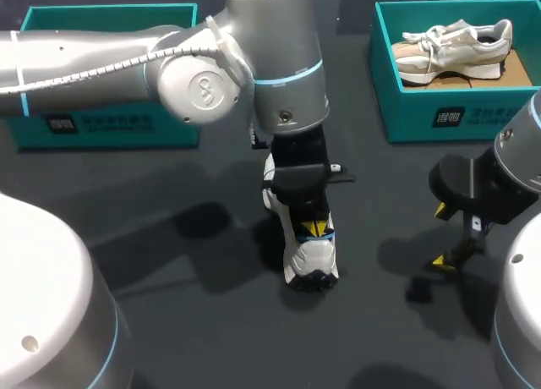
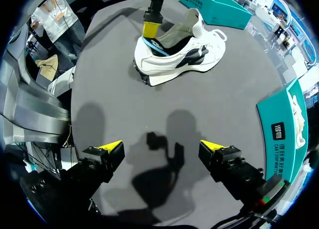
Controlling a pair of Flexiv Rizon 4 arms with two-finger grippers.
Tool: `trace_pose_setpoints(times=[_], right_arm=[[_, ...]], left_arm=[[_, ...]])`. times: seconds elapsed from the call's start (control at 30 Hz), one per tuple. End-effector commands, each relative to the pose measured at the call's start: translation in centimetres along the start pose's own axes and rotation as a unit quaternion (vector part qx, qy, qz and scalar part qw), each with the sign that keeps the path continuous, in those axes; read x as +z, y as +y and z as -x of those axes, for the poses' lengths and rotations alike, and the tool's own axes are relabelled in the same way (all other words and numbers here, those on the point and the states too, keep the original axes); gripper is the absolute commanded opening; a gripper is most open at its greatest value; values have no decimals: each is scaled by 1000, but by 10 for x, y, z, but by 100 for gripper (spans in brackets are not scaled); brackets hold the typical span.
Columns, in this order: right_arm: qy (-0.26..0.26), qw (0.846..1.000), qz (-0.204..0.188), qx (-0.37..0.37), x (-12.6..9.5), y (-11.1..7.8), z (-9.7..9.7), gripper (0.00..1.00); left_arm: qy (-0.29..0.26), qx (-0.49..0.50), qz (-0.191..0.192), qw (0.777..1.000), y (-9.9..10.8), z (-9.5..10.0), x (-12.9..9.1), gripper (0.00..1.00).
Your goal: Take the shoe out of the shoebox, open the shoe tongue, remove and reinsert the insole, then place the shoe into the shoebox
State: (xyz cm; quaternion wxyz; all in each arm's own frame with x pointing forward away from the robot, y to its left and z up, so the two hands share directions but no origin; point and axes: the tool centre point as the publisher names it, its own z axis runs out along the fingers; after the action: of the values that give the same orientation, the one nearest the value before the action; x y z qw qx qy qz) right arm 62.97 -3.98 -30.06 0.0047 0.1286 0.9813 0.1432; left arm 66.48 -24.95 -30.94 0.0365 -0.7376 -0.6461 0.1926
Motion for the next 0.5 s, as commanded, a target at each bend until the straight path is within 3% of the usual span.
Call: trace_pose_setpoints(times=[0.03, 0.5], right_arm=[[-2, 1000, 0, 0, 0, -1, -2, 100], [-2, 1000, 0, 0, 0, -1, -2, 100]], left_arm=[[11, -9, -4, 1000, 9, 5, 14, 0], [48, -49, -35, 997, 32, -16, 57, 0]])
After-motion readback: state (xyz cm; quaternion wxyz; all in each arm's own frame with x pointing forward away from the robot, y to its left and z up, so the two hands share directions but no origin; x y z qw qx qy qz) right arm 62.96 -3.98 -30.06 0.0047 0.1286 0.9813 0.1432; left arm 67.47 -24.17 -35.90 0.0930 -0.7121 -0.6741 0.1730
